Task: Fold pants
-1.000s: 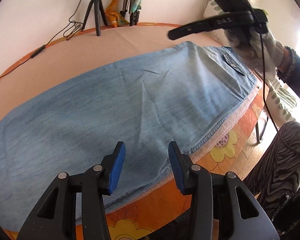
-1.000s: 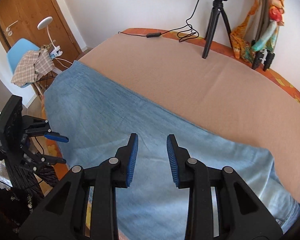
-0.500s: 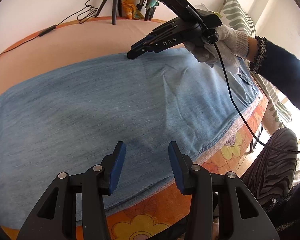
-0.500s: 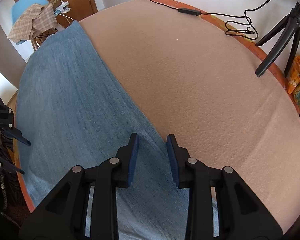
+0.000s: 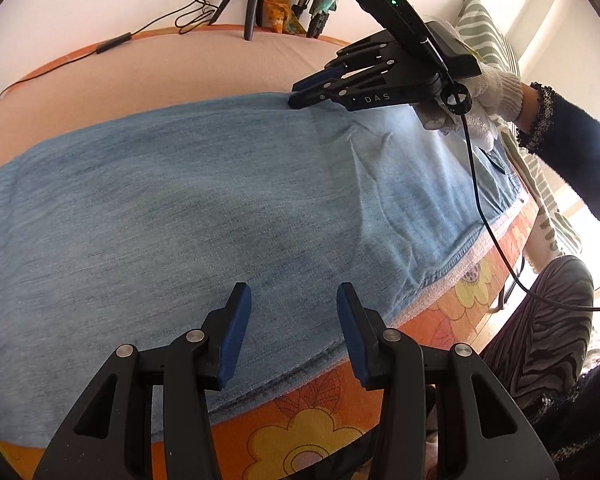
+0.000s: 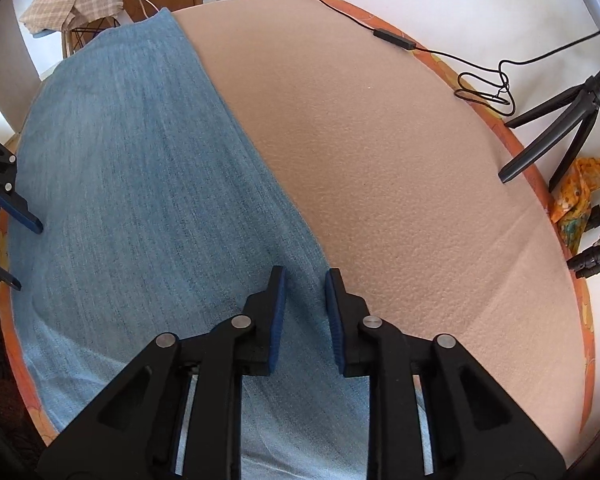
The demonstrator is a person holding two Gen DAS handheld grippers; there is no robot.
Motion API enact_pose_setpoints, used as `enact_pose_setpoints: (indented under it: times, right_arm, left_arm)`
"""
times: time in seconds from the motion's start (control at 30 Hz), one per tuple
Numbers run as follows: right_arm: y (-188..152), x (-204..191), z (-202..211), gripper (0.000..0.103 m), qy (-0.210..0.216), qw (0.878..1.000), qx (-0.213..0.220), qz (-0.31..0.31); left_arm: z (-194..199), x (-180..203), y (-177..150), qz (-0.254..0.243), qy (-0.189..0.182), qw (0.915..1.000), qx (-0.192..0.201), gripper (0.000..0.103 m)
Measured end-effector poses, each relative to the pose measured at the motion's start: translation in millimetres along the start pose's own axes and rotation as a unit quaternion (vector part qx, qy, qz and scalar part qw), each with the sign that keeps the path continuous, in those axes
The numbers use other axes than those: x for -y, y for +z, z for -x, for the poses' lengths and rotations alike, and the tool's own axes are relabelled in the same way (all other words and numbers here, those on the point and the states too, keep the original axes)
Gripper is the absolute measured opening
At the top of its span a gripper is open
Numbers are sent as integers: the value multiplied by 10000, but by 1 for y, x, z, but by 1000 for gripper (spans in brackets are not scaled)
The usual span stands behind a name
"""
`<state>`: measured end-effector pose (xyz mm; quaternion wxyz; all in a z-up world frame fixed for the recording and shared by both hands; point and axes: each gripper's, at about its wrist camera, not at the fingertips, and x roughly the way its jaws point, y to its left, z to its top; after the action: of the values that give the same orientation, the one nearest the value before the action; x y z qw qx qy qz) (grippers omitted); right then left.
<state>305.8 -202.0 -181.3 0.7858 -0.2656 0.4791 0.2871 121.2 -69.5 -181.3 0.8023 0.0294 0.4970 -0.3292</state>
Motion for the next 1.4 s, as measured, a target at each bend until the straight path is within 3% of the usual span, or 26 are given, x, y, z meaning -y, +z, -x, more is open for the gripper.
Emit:
enact_pose_setpoints:
  times: [0.23,0.43,0.53,0.6,0.8,0.9,0.97,1.03,1.07,1.13,1.23,1.33,1.4]
  right_arm:
    - [1,-10,4,3,-498,9983,9,289]
    - [6,-2,5,1,-768,9965,152,278]
    - [6,10,-11,0,-712,9974,-98,68]
    - [4,15,-5,0,-593,9981,-38,-163]
    - [-9,29,51,1,-377,9890,646,-1273]
    - [-18,22,74,12,-206,9812,827,-1729]
    - [-25,10,90,36,-148,9759,986,-1942]
    - [-33,-5,103,47,-108,9693,1149,-2171]
    - [-37,-12,107,47,-16,9665,1196,-2270]
    - [-43,-31,111,47,149,9628,1223,-2406]
    - [-49,-63,110,47,250,9636,1246,-2353]
    - [-50,-89,106,47,205,9657,1284,-2249]
    - [-50,-98,103,47,392,9629,1328,-2318]
  left_arm:
    - [1,-3,-1,-11,-34,10000,4,42]
    - [0,-1,-1,-35,-30,10000,4,42]
    - [1,-2,-2,-31,-58,10000,-24,42]
    - [6,-9,-1,148,-166,9998,-2,42]
    - [26,-34,-1,727,-120,9967,336,42]
    - [37,-39,-4,859,31,9951,481,43]
    - [46,-43,-7,1022,50,9930,585,45]
    - [56,-49,-13,1205,76,9904,678,45]
    - [62,-53,-16,1320,109,9884,742,45]
    - [73,-65,-25,1670,162,9818,895,45]
    - [91,-94,-46,2402,330,9634,1145,48]
    - [110,-129,-75,3249,392,9349,1372,48]
    - [126,-148,-96,3725,490,9141,1528,48]
